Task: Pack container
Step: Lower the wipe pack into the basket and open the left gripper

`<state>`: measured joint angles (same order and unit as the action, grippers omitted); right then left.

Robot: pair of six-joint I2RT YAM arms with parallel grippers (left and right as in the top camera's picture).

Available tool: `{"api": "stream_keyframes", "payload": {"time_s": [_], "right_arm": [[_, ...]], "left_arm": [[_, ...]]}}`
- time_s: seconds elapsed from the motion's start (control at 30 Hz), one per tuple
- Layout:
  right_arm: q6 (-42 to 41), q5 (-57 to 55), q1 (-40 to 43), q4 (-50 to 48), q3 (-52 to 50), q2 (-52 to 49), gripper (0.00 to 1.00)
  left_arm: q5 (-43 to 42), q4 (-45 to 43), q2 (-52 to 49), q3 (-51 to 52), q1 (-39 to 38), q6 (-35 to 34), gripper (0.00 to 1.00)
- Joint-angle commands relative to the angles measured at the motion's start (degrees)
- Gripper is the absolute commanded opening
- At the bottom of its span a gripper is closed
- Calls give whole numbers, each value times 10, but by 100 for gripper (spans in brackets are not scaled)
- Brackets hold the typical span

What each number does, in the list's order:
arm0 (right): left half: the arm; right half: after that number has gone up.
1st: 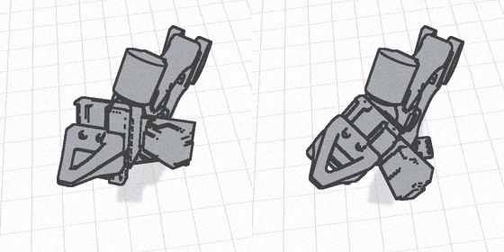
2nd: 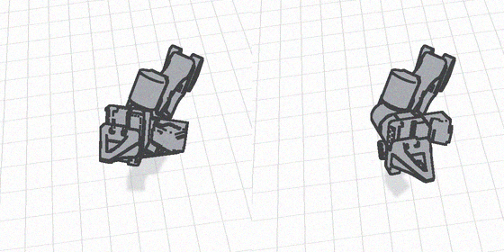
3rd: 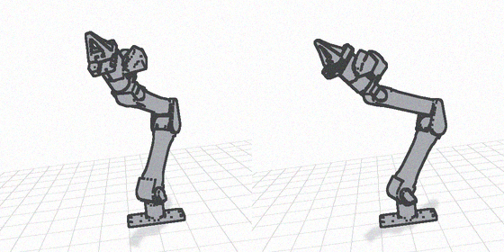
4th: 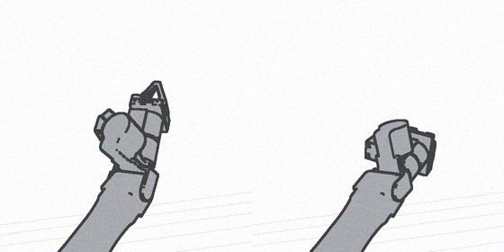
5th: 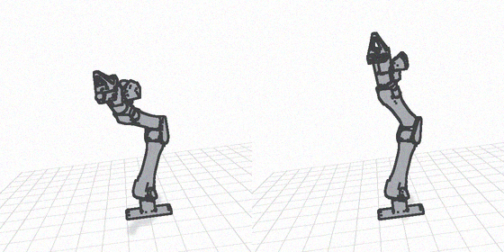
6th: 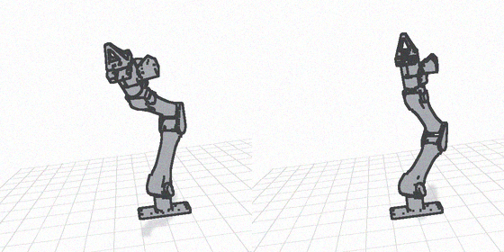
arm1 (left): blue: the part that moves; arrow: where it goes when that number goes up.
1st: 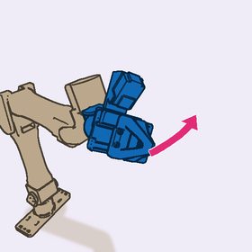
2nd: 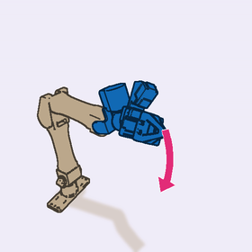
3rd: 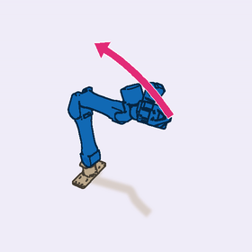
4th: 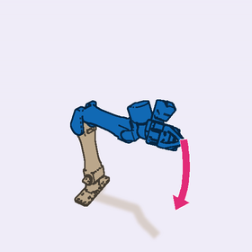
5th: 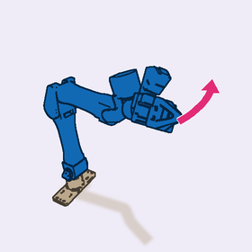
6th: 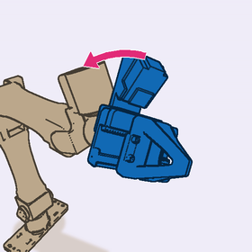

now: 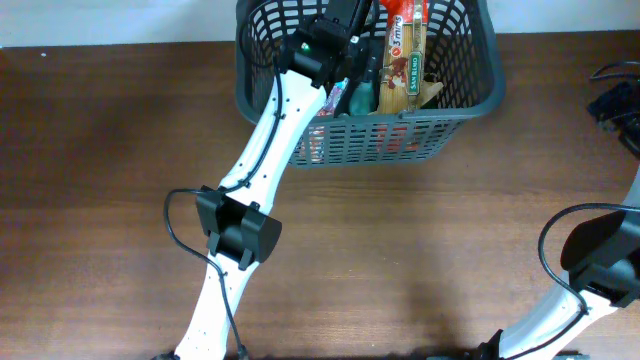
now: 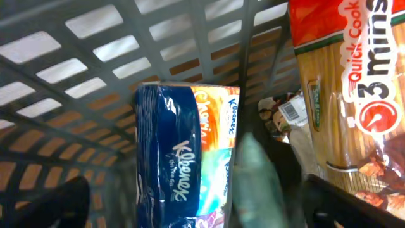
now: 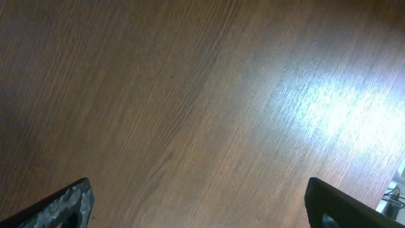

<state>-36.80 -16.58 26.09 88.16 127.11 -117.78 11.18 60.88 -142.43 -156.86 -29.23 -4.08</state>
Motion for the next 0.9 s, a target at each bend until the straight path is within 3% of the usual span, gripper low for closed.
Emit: {"api": "stream_keyframes", "payload": {"time_s": [0.0, 0.33, 0.57, 0.87], "right_arm": [[3, -3, 2, -1, -3, 1, 99], [3, -3, 2, -1, -3, 1, 99], [3, -3, 2, -1, -3, 1, 99], [3, -3, 2, -1, -3, 1, 99]], "left_arm": [[-4, 3, 3, -8, 2, 3, 99], [24, 50, 92, -68, 18, 3, 99], [66, 151, 203, -80, 52, 28, 99], [66, 323, 274, -80, 64, 6, 99]]}}
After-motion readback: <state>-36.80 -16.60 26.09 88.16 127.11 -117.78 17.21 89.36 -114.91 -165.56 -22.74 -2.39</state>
